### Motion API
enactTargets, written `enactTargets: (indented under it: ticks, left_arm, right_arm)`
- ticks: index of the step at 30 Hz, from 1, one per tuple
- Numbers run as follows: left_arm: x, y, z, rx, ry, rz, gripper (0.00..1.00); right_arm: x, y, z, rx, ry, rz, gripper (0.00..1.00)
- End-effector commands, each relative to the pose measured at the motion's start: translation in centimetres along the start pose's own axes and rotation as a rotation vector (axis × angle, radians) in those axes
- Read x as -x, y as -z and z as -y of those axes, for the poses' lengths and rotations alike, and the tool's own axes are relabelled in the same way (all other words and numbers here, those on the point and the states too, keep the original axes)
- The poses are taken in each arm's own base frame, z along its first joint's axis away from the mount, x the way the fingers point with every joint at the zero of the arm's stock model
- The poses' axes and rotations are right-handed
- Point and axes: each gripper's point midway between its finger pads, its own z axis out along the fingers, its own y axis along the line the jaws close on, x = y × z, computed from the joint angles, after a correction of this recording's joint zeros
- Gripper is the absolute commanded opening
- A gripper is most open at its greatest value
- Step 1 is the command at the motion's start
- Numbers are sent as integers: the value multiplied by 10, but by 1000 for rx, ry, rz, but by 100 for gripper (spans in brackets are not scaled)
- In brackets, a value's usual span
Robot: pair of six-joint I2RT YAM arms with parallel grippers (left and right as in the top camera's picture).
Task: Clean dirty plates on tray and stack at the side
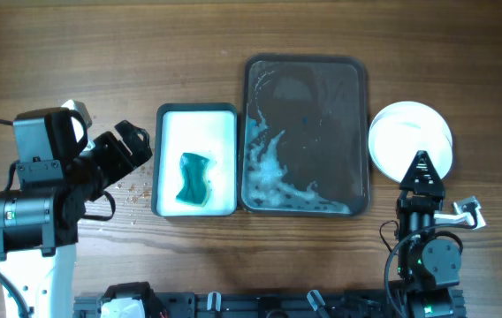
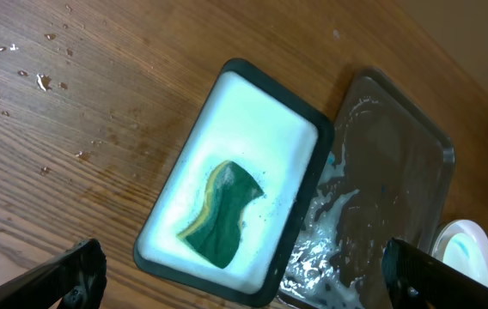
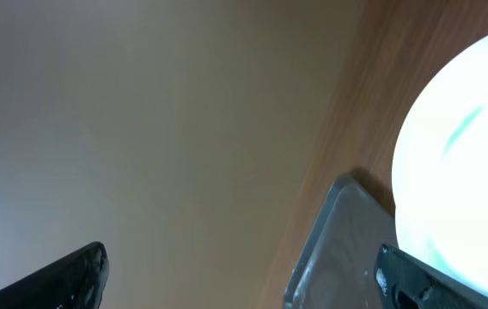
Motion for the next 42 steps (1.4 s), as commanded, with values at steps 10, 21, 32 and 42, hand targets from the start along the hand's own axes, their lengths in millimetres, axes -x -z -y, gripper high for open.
enactTargets:
  ticks: [10, 21, 32, 42]
  left_arm:
    - [5, 2, -2, 9, -1, 18, 100]
    - [5, 2, -2, 9, -1, 19, 100]
    - [5, 2, -2, 9, -1, 19, 100]
    - [5, 2, -2, 9, -1, 19, 100]
  right_arm:
    - [-90, 28, -24, 498, 1269, -364, 99]
    - [-48, 13, -51, 411, 1481, -93, 100]
    - [-52, 11, -28, 372, 1534, -133, 100]
    - [-30, 28, -102, 561, 1402, 123, 100]
